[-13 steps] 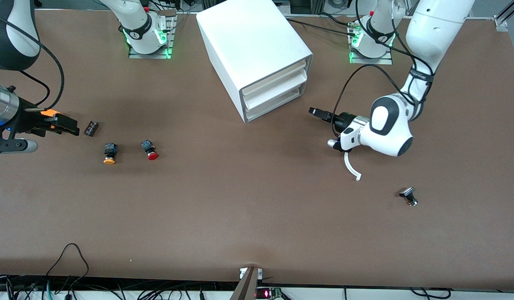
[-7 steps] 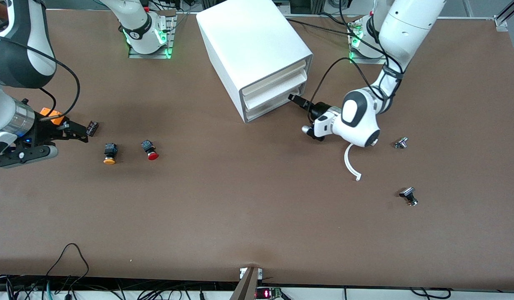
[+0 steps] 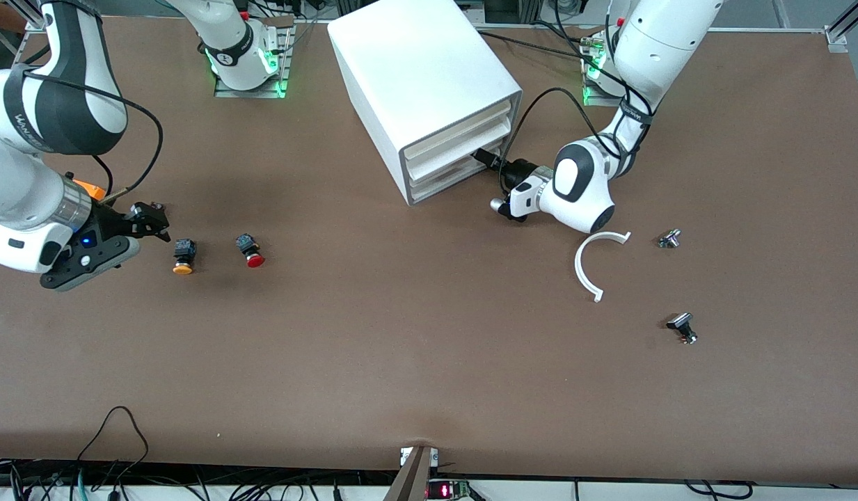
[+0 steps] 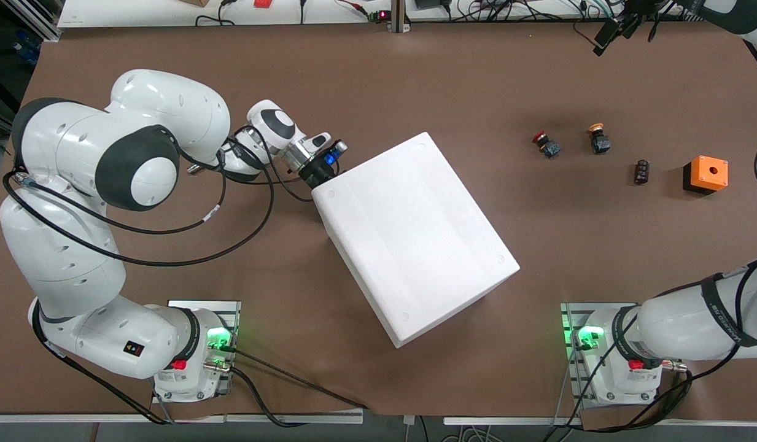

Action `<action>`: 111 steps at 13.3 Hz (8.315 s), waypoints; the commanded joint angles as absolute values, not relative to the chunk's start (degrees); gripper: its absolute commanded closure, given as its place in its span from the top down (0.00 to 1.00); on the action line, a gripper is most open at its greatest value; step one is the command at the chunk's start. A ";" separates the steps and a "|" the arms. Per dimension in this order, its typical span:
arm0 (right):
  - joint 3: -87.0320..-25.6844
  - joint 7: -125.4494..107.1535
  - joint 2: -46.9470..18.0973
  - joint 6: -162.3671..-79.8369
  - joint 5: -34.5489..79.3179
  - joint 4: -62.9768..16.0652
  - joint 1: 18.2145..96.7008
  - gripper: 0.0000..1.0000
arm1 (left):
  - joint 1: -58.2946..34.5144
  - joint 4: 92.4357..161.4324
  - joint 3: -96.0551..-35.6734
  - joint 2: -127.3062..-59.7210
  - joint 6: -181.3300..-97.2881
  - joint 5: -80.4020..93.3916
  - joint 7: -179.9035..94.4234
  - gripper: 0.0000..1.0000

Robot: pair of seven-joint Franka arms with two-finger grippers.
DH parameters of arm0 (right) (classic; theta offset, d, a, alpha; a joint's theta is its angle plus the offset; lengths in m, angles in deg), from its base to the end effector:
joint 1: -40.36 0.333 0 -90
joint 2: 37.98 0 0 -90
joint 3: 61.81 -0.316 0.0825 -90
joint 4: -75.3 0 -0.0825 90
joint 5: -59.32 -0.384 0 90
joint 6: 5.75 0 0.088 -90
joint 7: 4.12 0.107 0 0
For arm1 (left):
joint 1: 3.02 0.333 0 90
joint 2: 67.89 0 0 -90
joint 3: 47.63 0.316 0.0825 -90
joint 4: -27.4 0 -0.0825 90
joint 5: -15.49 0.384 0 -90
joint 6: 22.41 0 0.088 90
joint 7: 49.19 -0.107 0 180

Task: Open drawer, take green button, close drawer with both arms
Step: 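Grasp the drawer handle with the left gripper and pull it open, then retract the left gripper while the right gripper reaches toward the drawer, then lower the right gripper into the drawer and grasp the green button, then lift the green button out of the drawer with the right gripper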

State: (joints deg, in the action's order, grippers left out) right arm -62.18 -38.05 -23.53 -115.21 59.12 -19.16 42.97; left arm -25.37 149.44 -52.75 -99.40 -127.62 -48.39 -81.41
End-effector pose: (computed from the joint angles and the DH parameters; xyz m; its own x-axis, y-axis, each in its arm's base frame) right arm 0.6369 0.0331 0.4659 0.8003 0.5994 0.0107 0.5995 -0.8004 0.0013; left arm 0.4097 -0.2970 0.1398 0.7607 -0.4472 -0.4704 0.1448 -0.5895 0.7946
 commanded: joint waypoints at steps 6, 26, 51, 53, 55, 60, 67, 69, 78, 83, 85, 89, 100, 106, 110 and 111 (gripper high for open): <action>-64.09 -50.33 -22.34 -118.33 57.12 -20.85 42.64 1.00 | -27.36 150.71 -51.94 -99.18 -128.23 -49.91 -82.50 0.00; -74.38 -52.10 -19.43 -124.84 57.12 -19.36 46.41 1.00 | -24.12 141.74 -39.63 -94.63 -137.28 -41.30 -82.85 1.00; -76.67 -50.97 -7.31 -133.36 61.33 -12.77 75.68 1.00 | -9.95 123.37 -38.66 -68.24 -116.45 18.90 -57.45 1.00; -75.43 -48.60 -5.38 -134.58 64.31 -11.98 78.06 1.00 | -10.49 123.29 -38.75 -68.33 -116.80 19.27 -57.36 1.00; -75.43 -47.71 -3.53 -137.12 65.29 -11.89 78.85 1.00 | -10.49 123.29 -38.75 -68.33 -117.16 19.27 -57.36 1.00; -73.86 -47.19 -0.01 -138.63 66.70 -11.27 82.54 1.00 | -10.49 122.94 -38.75 -68.42 -117.16 18.83 -57.45 1.00; -69.98 -43.84 4.12 -141.00 67.40 -10.04 87.03 1.00 | -10.40 122.67 -38.75 -68.42 -117.07 18.65 -57.54 1.00; -69.11 -43.84 4.30 -141.88 67.40 -10.04 87.99 0.99 | -10.40 122.67 -38.75 -68.42 -117.07 18.65 -57.54 1.00; -67.44 -43.84 4.65 -144.00 70.04 -10.13 88.79 0.50 | -10.66 122.50 -38.75 -68.42 -117.07 18.83 -57.54 1.00; -67.08 -39.72 4.39 -144.00 70.22 -10.13 88.79 0.39 | -10.66 121.88 -38.75 -68.77 -116.98 18.74 -57.45 1.00; -67.08 -38.66 3.60 -143.91 70.13 -10.04 88.79 0.35 | -10.66 121.79 -38.75 -68.95 -116.98 18.74 -57.54 1.00; -67.08 -36.03 1.93 -143.47 70.04 -9.95 88.79 0.33 | -10.75 120.48 -38.75 -69.91 -116.72 18.65 -57.45 1.00; -67.17 -31.89 -7.82 -122.47 65.48 -1.16 80.19 0.33 | -10.57 116.35 -38.66 -74.13 -116.28 19.00 -57.54 1.00; -67.17 -27.07 -11.25 -122.47 61.61 -7.03 68.77 0.33 | -10.31 115.55 -38.84 -77.21 -117.07 18.13 -58.33 1.00; -66.64 -13.39 -12.40 -121.67 61.51 -12.14 63.84 0.33 | -10.66 118.35 -39.01 -78.96 -124.50 12.77 -57.54 1.00; -66.55 -9.86 -12.49 -121.67 61.52 -13.28 62.52 0.33 | -10.66 120.37 -39.19 -79.58 -128.71 12.07 -57.63 1.00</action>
State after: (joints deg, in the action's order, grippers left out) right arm -66.10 -16.50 -9.74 -121.92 62.09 -8.99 64.22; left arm -10.67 118.09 -38.90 -78.26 -123.18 13.77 -58.20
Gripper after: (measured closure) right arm 0.573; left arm 0.000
